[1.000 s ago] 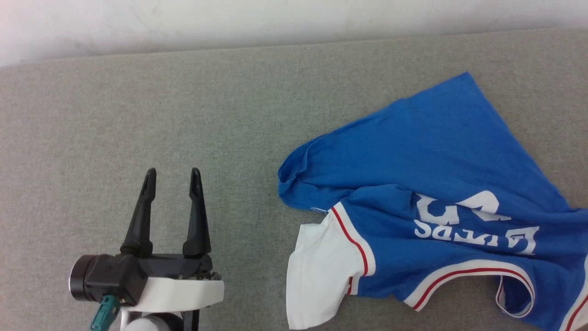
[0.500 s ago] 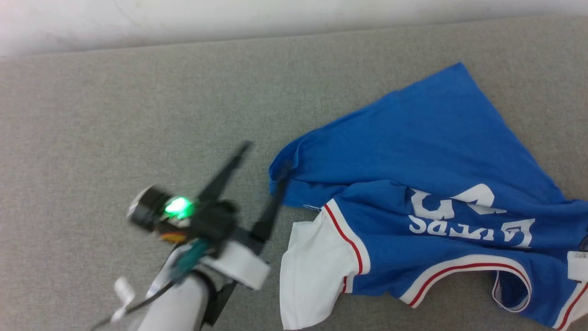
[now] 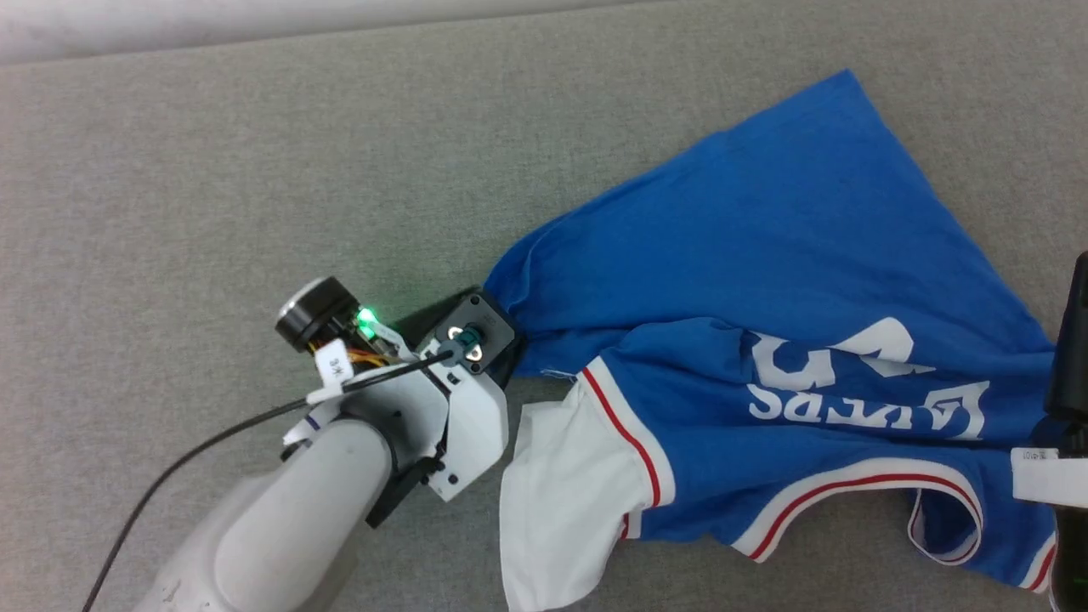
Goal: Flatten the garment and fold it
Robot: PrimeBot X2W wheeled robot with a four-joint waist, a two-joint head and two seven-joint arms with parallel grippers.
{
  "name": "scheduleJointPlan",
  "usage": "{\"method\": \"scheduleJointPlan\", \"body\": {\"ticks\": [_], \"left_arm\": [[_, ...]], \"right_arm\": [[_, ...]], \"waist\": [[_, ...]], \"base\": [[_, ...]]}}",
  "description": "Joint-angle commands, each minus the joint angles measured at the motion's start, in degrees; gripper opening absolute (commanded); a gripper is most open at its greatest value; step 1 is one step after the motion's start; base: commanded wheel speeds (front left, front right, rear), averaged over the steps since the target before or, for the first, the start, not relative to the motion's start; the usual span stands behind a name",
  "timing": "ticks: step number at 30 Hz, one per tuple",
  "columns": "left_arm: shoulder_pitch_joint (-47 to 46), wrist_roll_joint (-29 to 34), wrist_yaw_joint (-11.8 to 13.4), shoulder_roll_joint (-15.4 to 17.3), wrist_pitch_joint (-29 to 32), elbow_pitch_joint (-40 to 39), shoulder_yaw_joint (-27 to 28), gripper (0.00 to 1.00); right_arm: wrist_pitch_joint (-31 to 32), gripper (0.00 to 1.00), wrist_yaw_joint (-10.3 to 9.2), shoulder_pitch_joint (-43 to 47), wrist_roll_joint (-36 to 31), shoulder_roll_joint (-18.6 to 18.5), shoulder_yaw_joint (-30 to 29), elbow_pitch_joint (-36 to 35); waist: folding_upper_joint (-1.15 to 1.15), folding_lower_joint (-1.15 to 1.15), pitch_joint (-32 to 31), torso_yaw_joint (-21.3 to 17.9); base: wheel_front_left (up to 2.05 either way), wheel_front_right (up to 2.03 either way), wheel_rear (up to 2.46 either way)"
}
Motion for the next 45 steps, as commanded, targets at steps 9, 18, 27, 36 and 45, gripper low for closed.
{"method": "scheduleJointPlan", "body": {"ticks": [9,18,27,36,45], "left_arm": [[-3.0,-9.5,0.0,1.8,-2.2,-0.9,-1.1,0.0],[-14.1,-11.0,0.1,9.7,-0.4,-4.2,7.4,0.0],[-26.3,-5.4,3.3,13.4,-6.4,2.4,12.7,0.0],[-27.4,-5.0,7.1,10.4,-11.9,14.4,13.5,1.0],[-24.9,-12.0,8.6,4.0,-19.5,13.7,16.8,1.0]], "right_arm": [[-0.6,1.0,-0.11,-0.9,0.9,0.1,0.0,0.6],[-0.2,1.0,-0.11,-2.0,1.3,0.1,0.7,-1.0],[-0.9,1.0,-0.11,-4.5,1.7,0.1,1.9,-0.6],[-1.4,1.0,-0.11,-6.0,1.0,0.1,3.1,0.8],[0.2,1.0,-0.11,-5.7,-1.1,0.1,2.6,0.9]], "waist": [[0.0,-0.01,0.7,-0.5],[0.0,-0.01,4.5,-1.5],[0.0,-0.01,10.7,-4.2],[0.0,-0.01,11.8,-3.9],[0.0,-0.01,6.6,1.1]], "base": [[0.0,0.0,0.0],[0.0,0.0,0.0],[0.0,0.0,0.0],[0.0,0.0,0.0],[0.0,0.0,0.0]]}}
